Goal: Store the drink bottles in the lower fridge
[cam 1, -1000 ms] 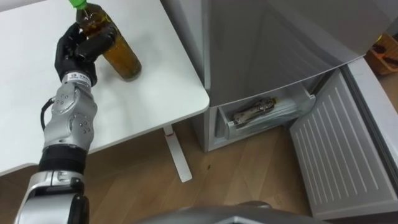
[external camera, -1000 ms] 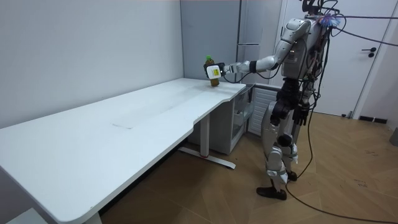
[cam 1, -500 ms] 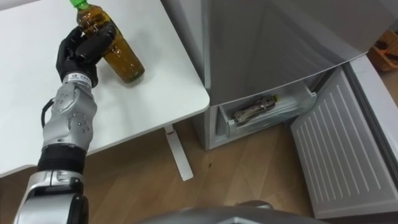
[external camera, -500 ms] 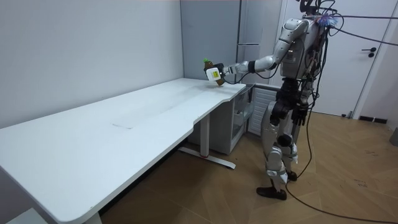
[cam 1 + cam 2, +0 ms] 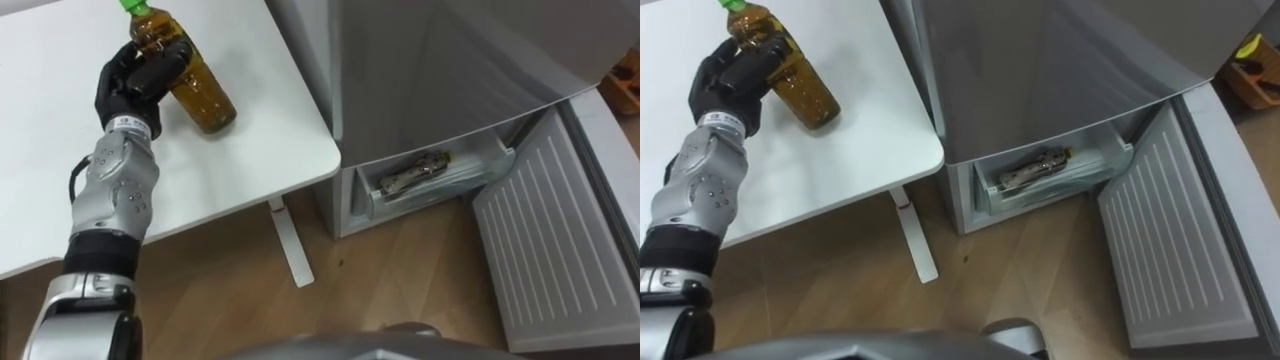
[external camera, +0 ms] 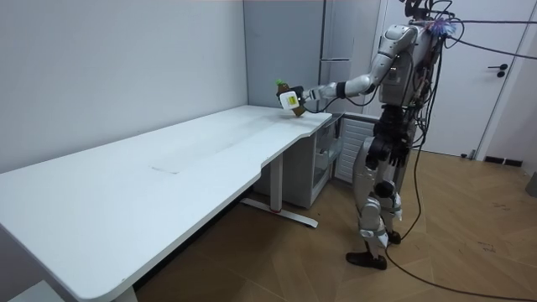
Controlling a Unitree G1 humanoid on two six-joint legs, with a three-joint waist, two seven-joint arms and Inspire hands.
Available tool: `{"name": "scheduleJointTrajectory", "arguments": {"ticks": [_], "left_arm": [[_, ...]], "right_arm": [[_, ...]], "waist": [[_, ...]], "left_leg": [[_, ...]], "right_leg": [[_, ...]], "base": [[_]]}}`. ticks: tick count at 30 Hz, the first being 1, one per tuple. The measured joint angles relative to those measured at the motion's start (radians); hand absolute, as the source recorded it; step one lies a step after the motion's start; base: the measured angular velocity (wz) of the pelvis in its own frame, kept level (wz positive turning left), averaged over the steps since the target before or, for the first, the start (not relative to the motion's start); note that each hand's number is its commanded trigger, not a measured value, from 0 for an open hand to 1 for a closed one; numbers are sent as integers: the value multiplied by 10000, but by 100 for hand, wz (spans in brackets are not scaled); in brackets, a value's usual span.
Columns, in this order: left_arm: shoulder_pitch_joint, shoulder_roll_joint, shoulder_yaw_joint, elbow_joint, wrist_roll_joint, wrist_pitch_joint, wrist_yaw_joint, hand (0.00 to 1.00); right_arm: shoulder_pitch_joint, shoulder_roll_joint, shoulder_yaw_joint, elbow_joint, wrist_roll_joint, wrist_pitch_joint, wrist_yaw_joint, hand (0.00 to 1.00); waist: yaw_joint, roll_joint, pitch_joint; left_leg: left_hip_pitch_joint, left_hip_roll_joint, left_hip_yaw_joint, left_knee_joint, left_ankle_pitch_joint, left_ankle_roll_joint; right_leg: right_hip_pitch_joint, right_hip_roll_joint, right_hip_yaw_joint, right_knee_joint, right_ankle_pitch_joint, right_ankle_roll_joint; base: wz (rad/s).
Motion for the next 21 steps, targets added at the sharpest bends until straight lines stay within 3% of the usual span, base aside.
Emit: {"name": "scheduleJointTrajectory", "arguments": {"ticks": [4, 6, 10, 14, 18, 21], "left_arm": [[1, -34, -327, -457, -4, -4, -131, 100], [2, -86, -566, -1027, 4, -10, -146, 100], [11, -240, -986, -2250, 337, -14, -404, 100], [476, -255, -1520, -3657, 363, -20, -1199, 100], [618, -266, -1618, -3925, 162, -20, -1977, 100], [849, -274, -1616, -3962, 171, -24, -2193, 100]], "right_arm": [[41, -61, 250, -309, -410, 0, -106, 0], [60, -201, 713, -714, -643, 1, -97, 0], [58, -313, 751, -1953, -768, -38, -103, 0], [-172, -107, 1116, -3086, -235, -863, -76, 0], [-258, 256, 1542, -3661, 112, -941, 230, 0], [-261, 277, 1647, -4108, 116, -944, 517, 0]], "waist": [[178, 2, 3], [232, 6, 8], [560, 43, 28], [719, 46, 32], [969, 50, 30], [1056, 45, 27]], "left_leg": [[-10, 1, -42, 24, 1, 2], [-66, -3, -62, 62, 2, 3], [-295, 6, -46, 135, 9, 17], [-241, -7, -290, 131, 12, 15], [-195, -11, -437, 126, 15, 10], [-244, -32, -555, 127, 15, 10]], "right_leg": [[16, -3, -23, 1, 0, 0], [6, -19, -130, 4, 0, 0], [-213, -28, -154, 11, 5, -9], [-87, -32, -414, -21, 7, -13], [15, -35, -628, -31, 7, -12], [70, -54, -896, -20, 9, -10]], "base": [[2], [7], [-4], [15], [13], [12]]}}
